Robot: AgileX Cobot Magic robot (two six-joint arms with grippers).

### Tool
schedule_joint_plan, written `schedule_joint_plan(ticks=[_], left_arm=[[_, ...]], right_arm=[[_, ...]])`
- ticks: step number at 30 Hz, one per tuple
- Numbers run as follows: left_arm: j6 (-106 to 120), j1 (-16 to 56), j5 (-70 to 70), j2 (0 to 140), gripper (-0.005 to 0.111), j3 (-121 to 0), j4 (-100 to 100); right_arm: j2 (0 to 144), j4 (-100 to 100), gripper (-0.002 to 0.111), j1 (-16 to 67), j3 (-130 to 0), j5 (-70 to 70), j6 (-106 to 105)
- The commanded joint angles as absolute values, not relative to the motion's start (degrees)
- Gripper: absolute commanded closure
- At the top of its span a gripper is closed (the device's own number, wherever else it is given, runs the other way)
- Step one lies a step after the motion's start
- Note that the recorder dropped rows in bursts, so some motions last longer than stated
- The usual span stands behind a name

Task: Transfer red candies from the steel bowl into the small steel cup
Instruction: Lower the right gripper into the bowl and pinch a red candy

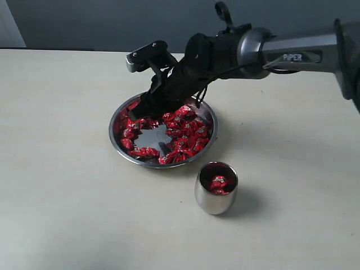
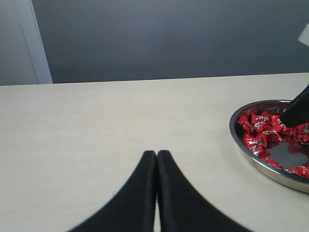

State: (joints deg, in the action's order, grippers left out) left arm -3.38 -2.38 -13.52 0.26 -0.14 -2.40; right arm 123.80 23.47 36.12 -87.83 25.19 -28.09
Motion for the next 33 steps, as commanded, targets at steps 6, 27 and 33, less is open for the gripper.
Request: schedule_joint_plan(ticks=[6,27,33], left_arm=[[-3.5,-2.04,-13.29,0.0,0.106,0.0,-2.29],[-3.5,-2.04,-13.29,0.0,0.106,0.0,-2.29],[-3.5,-2.04,-13.29,0.0,0.106,0.0,-2.29]], right_arm=[[130.23,23.12,0.063,36.0,-94.5,25.08,-28.34],[135.77,22.5,0.089,36.0,-98.59,30.4,-28.22],[134.4,21.97,0.109,36.0,-98.59,33.36,-28.22]])
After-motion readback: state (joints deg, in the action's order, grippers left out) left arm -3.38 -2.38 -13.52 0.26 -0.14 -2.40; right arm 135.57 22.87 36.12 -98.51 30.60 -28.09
